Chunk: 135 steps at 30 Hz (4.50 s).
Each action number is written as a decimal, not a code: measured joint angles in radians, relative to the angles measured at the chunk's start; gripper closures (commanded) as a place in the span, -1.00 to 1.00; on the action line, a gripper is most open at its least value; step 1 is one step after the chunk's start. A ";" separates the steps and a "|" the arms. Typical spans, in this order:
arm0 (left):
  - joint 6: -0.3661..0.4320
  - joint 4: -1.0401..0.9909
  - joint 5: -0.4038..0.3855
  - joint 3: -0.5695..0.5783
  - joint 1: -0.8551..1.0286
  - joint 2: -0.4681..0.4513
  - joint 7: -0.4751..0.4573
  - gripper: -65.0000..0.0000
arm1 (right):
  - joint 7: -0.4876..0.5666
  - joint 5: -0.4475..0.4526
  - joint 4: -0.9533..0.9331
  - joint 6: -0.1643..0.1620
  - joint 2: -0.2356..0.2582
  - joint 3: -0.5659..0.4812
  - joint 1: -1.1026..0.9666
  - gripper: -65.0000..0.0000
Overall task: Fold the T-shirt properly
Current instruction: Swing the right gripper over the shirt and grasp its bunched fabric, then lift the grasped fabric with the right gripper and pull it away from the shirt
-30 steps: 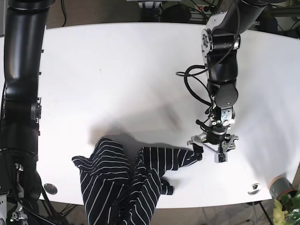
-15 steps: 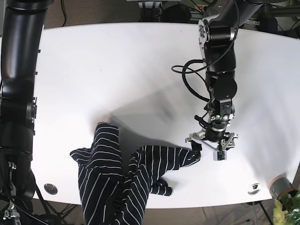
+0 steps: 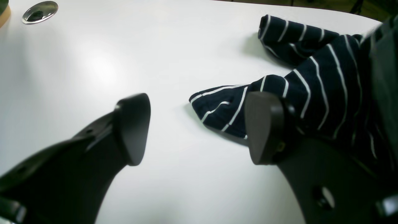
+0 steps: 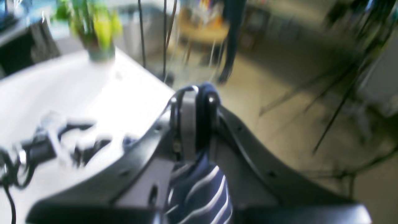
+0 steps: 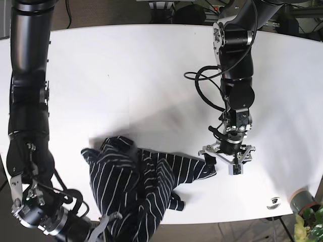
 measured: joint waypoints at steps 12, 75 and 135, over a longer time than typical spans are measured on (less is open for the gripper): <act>0.001 0.000 0.000 -0.003 -0.018 -0.006 0.005 -0.37 | 0.030 -0.002 0.135 -0.008 -0.042 0.094 -0.361 0.94; -0.105 0.137 0.000 -0.083 0.038 -0.080 0.114 -0.36 | 0.255 -0.571 -0.532 -0.015 -0.465 0.127 -0.422 -0.86; -0.181 0.191 0.003 -0.135 0.149 -0.104 0.126 -0.36 | 0.067 -0.631 0.391 0.090 -0.364 -0.017 -1.158 -0.63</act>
